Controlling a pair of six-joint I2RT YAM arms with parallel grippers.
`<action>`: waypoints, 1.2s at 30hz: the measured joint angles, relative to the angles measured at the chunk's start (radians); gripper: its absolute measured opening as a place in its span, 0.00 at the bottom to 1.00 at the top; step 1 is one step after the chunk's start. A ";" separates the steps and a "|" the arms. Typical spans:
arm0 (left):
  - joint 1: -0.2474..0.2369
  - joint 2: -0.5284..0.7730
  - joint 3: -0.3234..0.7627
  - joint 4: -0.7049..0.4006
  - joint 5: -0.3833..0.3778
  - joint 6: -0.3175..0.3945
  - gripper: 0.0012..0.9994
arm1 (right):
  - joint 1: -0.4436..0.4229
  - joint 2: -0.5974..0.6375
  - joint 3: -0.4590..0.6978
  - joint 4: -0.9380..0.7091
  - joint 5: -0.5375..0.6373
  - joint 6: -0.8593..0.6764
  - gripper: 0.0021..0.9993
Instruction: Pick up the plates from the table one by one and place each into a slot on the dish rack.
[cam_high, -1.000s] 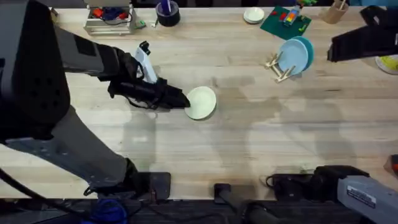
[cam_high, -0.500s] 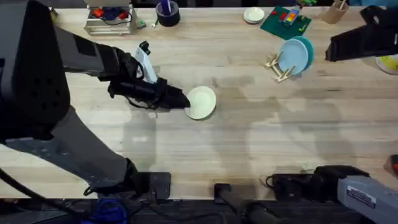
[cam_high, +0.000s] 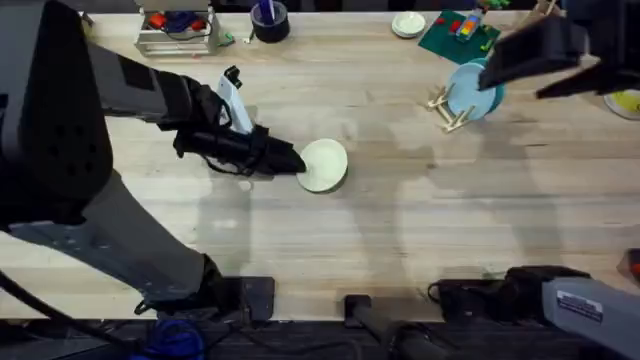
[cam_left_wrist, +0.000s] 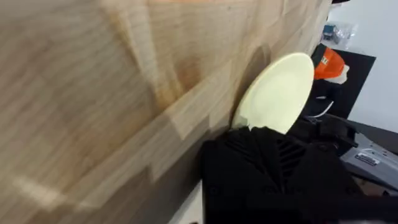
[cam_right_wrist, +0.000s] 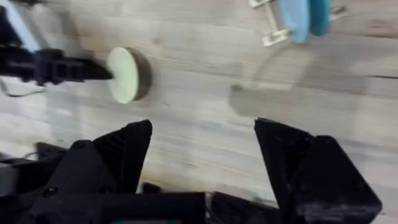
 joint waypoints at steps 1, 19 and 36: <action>0.000 0.000 0.000 0.000 0.000 0.000 0.04 | 0.000 0.014 0.000 0.011 -0.023 0.007 0.99; 0.000 0.000 0.000 0.000 0.000 0.000 0.04 | 0.230 0.135 -0.139 0.318 -0.199 0.279 0.99; 0.000 0.000 0.000 0.000 0.000 0.000 0.04 | 0.402 0.136 -0.403 0.603 -0.186 0.571 0.99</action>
